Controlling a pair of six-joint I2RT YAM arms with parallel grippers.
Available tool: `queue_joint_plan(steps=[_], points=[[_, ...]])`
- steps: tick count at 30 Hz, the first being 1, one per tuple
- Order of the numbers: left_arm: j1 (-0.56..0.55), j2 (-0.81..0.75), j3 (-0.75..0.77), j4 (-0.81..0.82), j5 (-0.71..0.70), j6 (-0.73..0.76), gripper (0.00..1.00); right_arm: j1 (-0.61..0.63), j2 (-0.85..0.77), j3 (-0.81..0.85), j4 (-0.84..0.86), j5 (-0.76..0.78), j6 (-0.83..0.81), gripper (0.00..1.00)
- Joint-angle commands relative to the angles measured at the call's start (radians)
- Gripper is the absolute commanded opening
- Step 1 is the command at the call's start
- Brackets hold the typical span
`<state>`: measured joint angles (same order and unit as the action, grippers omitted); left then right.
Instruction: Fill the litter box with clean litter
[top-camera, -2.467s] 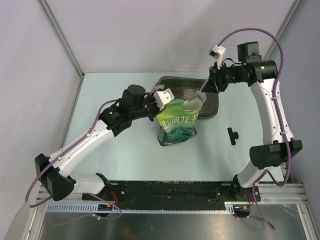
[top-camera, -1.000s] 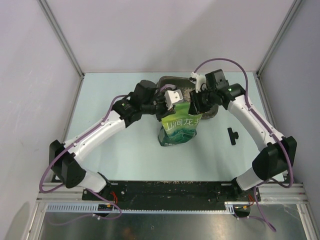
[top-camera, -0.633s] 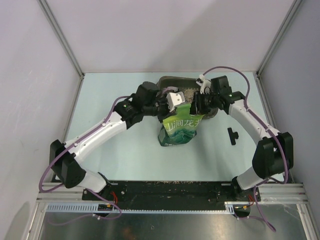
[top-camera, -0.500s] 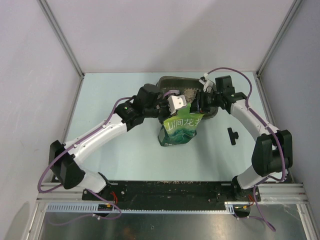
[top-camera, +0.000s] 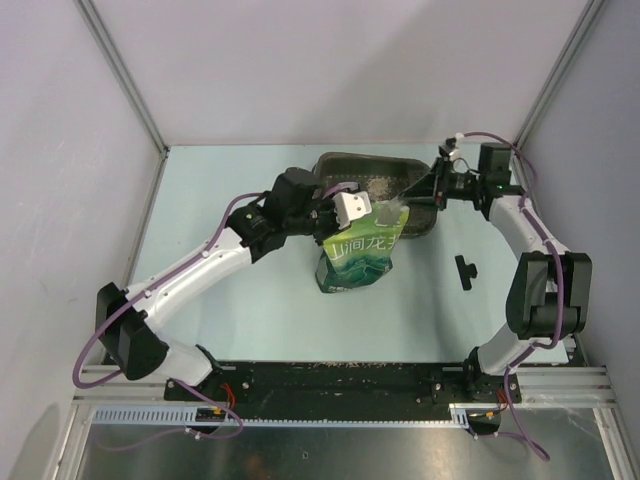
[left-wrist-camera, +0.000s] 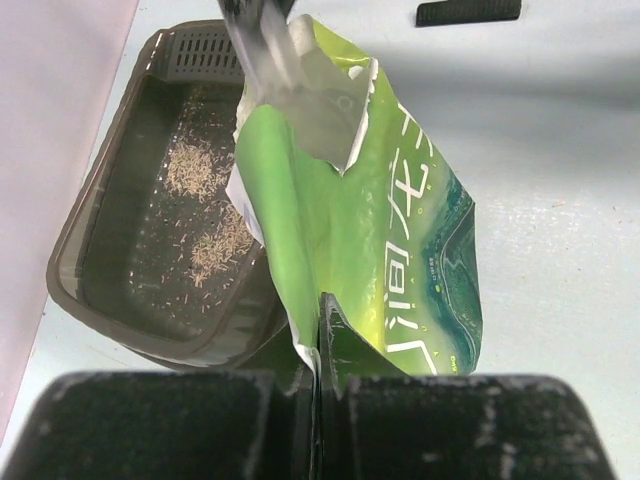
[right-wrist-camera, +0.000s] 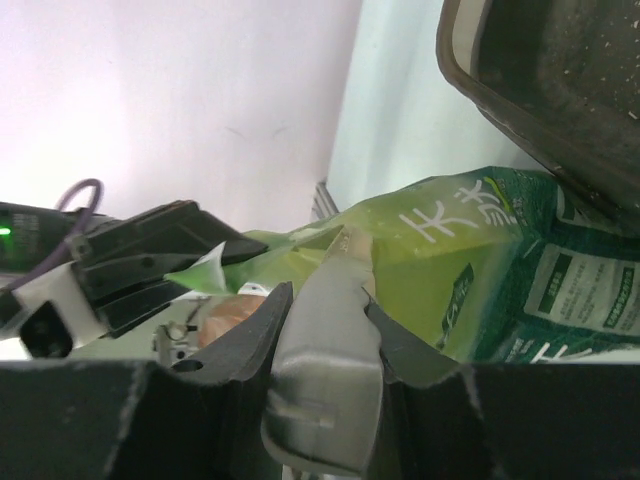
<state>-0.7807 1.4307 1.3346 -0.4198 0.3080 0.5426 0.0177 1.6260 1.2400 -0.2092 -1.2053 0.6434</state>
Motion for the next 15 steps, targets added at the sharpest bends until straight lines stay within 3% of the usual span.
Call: queue_joint_plan(steps=[1, 5, 9, 13, 15], points=[[0.015, -0.046, 0.012, 0.01, -0.021, 0.051, 0.0, -0.102, -0.021, 0.012, 0.087, -0.18, 0.127, 0.0], [0.029, -0.038, 0.018, 0.01, -0.026, 0.066, 0.0, -0.168, -0.035, 0.012, 0.067, -0.244, 0.124, 0.0], [0.032, -0.033, 0.02, 0.01, -0.023, 0.065, 0.0, -0.124, 0.007, 0.009, -0.039, -0.191, -0.008, 0.0], [0.032, -0.024, 0.025, 0.01, -0.018, 0.063, 0.0, -0.146, 0.009, -0.004, 0.198, -0.246, 0.2, 0.0], [0.032, -0.026, 0.026, 0.01, -0.015, 0.071, 0.0, -0.205, -0.008, -0.002, 0.195, -0.269, 0.213, 0.0]])
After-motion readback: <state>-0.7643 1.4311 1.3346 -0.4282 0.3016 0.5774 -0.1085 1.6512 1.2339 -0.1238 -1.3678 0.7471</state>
